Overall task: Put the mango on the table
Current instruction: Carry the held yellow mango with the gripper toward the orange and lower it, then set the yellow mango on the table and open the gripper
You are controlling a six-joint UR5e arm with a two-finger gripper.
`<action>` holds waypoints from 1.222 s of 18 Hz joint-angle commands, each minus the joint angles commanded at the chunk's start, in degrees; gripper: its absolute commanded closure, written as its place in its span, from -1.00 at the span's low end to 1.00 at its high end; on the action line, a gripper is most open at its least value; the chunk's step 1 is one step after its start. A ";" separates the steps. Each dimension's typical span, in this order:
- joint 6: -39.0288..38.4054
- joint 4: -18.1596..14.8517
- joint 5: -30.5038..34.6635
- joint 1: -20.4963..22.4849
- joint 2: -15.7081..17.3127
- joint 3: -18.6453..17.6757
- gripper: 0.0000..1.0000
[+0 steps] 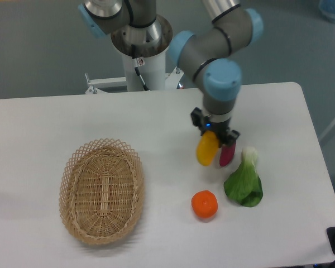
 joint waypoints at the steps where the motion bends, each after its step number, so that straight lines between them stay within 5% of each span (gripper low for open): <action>1: -0.18 0.79 -0.17 -0.26 -0.26 0.00 0.08; 11: -2.72 1.42 -0.35 -2.99 -3.87 0.00 -0.03; 13: -2.64 1.42 -0.35 -2.99 -3.87 0.17 -0.19; 14: -2.64 1.42 -0.35 -2.99 -3.78 0.26 -0.45; 15: -2.64 1.42 -0.35 -2.99 -3.69 0.35 -0.99; 22: -2.64 1.33 -1.14 -2.38 -2.82 0.88 -1.00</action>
